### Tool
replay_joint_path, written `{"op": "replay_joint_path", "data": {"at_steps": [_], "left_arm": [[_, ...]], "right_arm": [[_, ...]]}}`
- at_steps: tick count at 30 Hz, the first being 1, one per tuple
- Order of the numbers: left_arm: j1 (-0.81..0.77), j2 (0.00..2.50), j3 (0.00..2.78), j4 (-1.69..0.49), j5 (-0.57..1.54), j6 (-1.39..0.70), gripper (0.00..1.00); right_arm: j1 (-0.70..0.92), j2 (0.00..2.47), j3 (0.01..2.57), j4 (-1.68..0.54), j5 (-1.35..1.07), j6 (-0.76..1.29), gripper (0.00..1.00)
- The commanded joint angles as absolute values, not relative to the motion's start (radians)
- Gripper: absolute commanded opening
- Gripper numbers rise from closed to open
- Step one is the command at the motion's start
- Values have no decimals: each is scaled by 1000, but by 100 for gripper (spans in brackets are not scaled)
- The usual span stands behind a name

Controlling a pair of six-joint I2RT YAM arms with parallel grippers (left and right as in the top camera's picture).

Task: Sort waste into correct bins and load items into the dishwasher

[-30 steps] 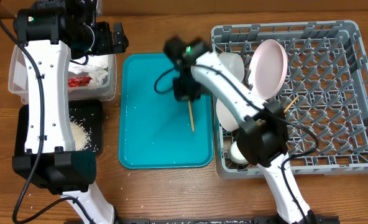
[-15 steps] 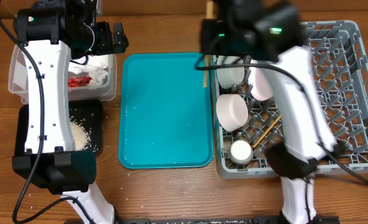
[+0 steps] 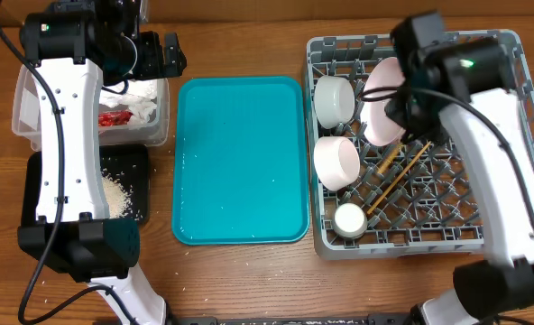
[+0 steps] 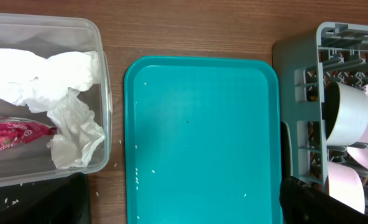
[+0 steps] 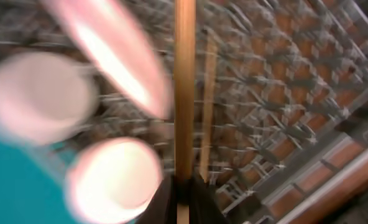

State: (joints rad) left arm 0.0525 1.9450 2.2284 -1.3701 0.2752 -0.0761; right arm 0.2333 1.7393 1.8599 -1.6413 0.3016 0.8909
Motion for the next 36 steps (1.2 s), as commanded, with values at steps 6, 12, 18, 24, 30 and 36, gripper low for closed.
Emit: {"op": "replay_joint_path", "data": {"at_steps": [6,12,18,24,30,36], "left_arm": [[45,1942,2244,-1372,273,-75,100],[46,1942,2244,-1373,273,-75,100],[46,1942,2244,-1372,273,-75,100],[44,1942,2244,-1372,273,-75,100],[46,1942,2244,-1373,273,-75,100],[45,1942,2244,-1372,273,-75,100]], "right_arm": [[151,1744,1562,-1471,246,923,27],[151,1725,1655,-1538,219,870,79],[155,1667,1948,-1650,147,795,80],[155,1621,2189,-1687,28,786,100],[152,1525,2226,-1694,72,591,100],[149,1362,2197,-1680,172,472,100]]}}
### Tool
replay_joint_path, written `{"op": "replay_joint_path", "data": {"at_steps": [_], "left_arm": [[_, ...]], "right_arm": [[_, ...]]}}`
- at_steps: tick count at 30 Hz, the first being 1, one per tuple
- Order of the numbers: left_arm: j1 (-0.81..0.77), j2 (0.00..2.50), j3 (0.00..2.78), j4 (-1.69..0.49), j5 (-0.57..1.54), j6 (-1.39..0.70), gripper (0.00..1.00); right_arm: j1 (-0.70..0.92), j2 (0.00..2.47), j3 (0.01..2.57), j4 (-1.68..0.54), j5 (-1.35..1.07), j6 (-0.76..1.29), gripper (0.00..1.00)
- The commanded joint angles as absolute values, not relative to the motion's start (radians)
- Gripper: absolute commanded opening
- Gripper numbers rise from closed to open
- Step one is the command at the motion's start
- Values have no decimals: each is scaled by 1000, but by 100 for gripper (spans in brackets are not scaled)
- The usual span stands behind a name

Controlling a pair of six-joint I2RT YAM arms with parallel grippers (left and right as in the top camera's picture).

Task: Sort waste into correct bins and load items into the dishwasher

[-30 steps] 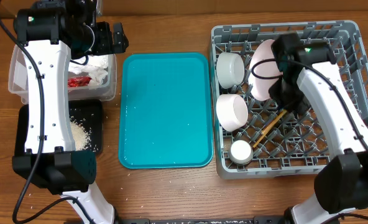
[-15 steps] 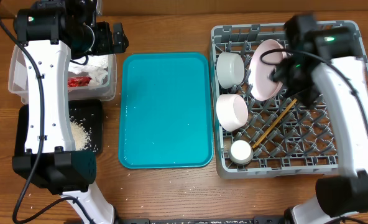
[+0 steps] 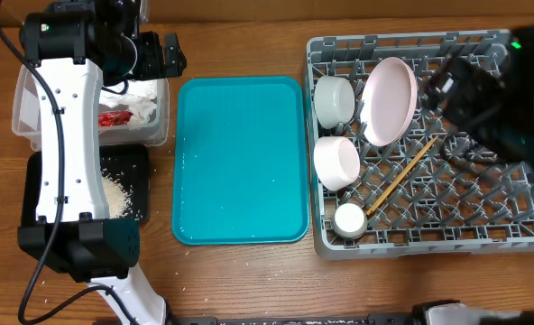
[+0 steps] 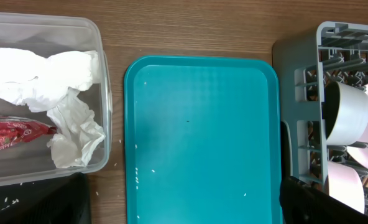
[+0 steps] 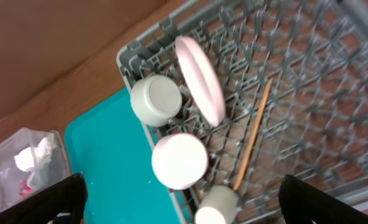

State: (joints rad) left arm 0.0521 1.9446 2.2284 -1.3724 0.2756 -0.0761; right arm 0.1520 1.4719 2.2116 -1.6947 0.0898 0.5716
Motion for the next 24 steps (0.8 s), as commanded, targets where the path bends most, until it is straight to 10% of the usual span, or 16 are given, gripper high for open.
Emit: {"op": "replay_joint_path", "data": {"at_steps": [1,24], "left_arm": [[45,1942,2244,-1373,273,-75,100],[46,1942,2244,-1373,273,-75,100]], "right_arm": [[142,1328,2167,-1653,189,455,100],[-99,154,204,-170,-73,221,100]]}}
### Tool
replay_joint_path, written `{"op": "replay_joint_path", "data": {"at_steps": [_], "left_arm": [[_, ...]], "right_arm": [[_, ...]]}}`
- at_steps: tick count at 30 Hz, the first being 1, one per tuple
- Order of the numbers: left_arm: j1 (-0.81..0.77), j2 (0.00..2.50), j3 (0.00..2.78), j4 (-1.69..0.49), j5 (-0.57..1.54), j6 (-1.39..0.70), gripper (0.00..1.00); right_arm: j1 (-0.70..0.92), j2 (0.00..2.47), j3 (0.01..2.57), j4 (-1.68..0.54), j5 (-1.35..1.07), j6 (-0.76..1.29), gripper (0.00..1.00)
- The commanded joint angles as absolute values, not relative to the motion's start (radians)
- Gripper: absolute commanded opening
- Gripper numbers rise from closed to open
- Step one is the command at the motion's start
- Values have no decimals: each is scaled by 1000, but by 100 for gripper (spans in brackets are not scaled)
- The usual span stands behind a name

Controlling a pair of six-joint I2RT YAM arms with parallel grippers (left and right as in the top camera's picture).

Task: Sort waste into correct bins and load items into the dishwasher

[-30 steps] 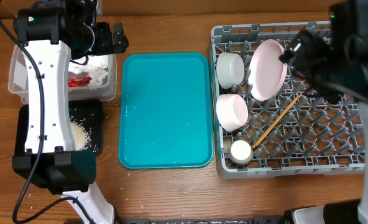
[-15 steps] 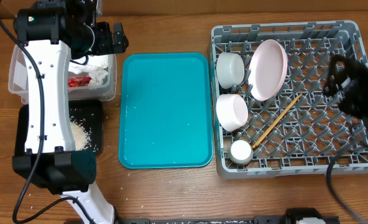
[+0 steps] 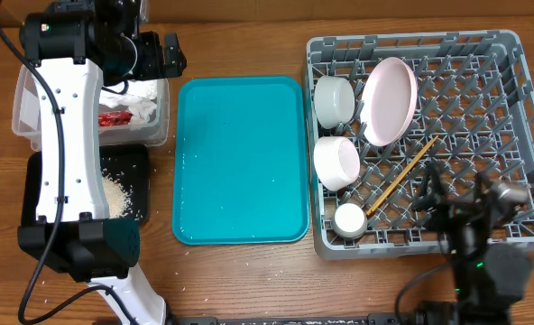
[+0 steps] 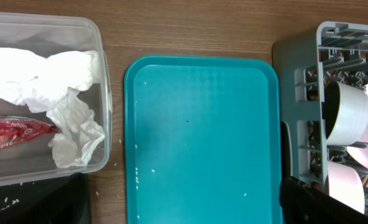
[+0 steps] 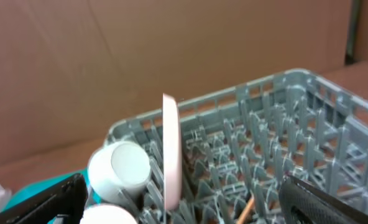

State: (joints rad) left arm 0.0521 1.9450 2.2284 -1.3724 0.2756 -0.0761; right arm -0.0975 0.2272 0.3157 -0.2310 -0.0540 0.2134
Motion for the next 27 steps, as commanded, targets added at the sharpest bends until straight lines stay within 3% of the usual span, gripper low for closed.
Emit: {"op": "replay_joint_path", "data": {"at_steps": [1,10,27], "left_arm": [[46,1942,2244,-1372,273,-75,100],[46,1942,2244,-1372,273,-75,100],[46,1942,2244,-1372,273,-75,100]], "right_arm": [[-99,126,164,-141,-73,221,100],[-99,2,5,-12,-71,221,100],[-99,3,8,-76,-73,220,100]]}}
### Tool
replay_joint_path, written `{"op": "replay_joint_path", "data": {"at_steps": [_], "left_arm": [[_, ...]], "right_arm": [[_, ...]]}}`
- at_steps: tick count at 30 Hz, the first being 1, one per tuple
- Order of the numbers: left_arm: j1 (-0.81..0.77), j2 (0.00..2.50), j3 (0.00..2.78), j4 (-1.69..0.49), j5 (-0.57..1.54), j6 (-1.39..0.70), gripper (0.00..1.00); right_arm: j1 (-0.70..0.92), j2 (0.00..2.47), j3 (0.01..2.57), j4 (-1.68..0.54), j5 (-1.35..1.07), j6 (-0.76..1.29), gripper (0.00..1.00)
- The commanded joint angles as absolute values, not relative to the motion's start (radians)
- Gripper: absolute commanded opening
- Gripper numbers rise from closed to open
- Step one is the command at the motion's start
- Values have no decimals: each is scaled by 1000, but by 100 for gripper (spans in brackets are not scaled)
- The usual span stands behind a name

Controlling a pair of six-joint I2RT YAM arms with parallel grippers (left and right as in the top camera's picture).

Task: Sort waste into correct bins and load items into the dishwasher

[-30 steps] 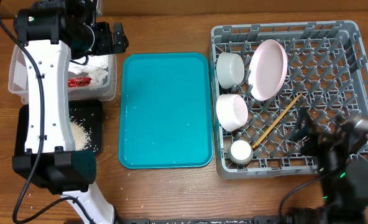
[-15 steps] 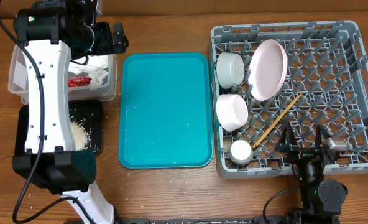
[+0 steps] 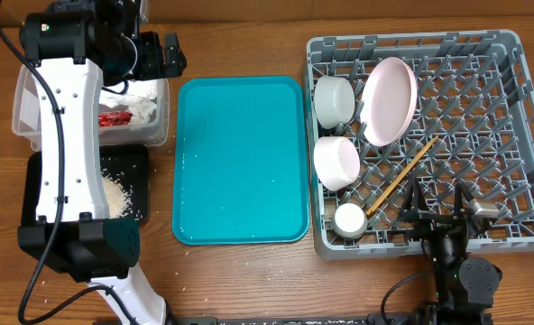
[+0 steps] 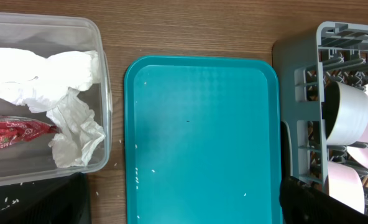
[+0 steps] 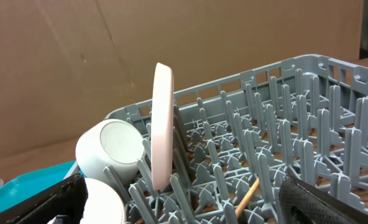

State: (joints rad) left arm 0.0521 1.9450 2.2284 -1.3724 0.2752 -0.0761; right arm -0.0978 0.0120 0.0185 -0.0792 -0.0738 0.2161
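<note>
The grey dish rack [image 3: 520, 117] holds an upright pink plate [image 3: 390, 88], two white cups [image 3: 334, 97] on their sides, a small white cup [image 3: 349, 219] and a wooden chopstick [image 3: 402, 174] lying across the tines. My right gripper [image 3: 437, 203] is open and empty, low at the rack's front edge; its view looks across the rack at the plate [image 5: 162, 124] and the chopstick [image 5: 246, 193]. My left gripper [image 3: 163, 56] hangs open and empty high beside the clear bin [image 3: 163, 131]. In its own view the left gripper [image 4: 184, 202] is over the teal tray [image 4: 202, 137].
The clear bin [image 4: 100, 74] holds crumpled white tissue [image 4: 41, 74] and a red wrapper [image 4: 10, 134]. A black bin [image 3: 141, 153] with rice grains sits in front of it. The teal tray [image 3: 240, 162] carries only a few grains. A brown cardboard wall [image 5: 109, 43] stands behind the rack.
My right arm has sunk a little further toward the table's front edge, and its view sits lower and closer to the rack. The left arm and all objects are unchanged.
My right gripper was shut on a chopstick over the rack beside the pink plate. Then it was open high above the rack, the chopstick lying on the tines. Then it was low at the rack's front edge, where it stays. The left arm stayed still throughout.
</note>
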Motion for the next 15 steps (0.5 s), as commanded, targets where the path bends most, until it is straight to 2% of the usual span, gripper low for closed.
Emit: {"op": "replay_joint_path", "data": {"at_steps": [1,15], "left_arm": [[46,1942,2244,-1373,273,-75,100],[39,1941,2243,-1395,176,-75,100]], "right_arm": [[-99,3,8,-76,-73,220,100],[-99,3,8,-76,-73,220,100]]}}
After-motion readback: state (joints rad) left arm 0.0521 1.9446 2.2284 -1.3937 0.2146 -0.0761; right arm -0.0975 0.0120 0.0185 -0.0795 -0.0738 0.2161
